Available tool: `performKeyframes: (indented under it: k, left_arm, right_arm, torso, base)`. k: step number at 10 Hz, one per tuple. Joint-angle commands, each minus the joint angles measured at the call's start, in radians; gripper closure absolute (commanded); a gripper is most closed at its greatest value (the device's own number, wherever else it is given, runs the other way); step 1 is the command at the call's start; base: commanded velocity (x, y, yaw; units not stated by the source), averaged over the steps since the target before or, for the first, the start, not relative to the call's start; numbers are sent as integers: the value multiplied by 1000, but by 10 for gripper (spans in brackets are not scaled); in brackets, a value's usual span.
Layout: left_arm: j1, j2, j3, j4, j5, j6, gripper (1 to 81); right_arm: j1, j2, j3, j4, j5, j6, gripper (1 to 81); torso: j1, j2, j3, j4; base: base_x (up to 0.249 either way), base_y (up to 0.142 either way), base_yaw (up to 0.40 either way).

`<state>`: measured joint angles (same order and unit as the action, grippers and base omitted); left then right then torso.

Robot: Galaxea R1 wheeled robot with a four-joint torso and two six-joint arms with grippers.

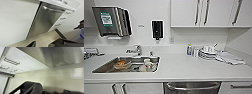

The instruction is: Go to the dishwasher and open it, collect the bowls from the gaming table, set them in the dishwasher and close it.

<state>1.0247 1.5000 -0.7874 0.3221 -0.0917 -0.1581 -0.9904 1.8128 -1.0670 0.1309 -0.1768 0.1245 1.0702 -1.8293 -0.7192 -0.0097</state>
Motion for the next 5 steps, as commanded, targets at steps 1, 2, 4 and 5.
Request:
performKeyframes:
  k: [1,2,4,5]
  left_arm:
    - [-68,-33,7,15,-5,-9,10]
    - [-68,-24,8,18,-6,-9,10]
    - [-68,-7,7,38,-8,-8,10]
    - [-74,-1,5,44,-8,-9,10]
  right_arm:
    - [135,-85,53,49,-53,27,10]
    - [160,-91,53,56,-89,30,10]
    - [242,-77,53,72,-171,67,10]
    - [302,-59,47,72,-227,113,10]
  torso:
    - [0,0,0,0]
    - [0,0,0,0]
    - [0,0,0,0]
    - [0,0,0,0]
  base:
    - [0,0,0]
    - [0,0,0]
    - [0,0,0]
    - [0,0,0]
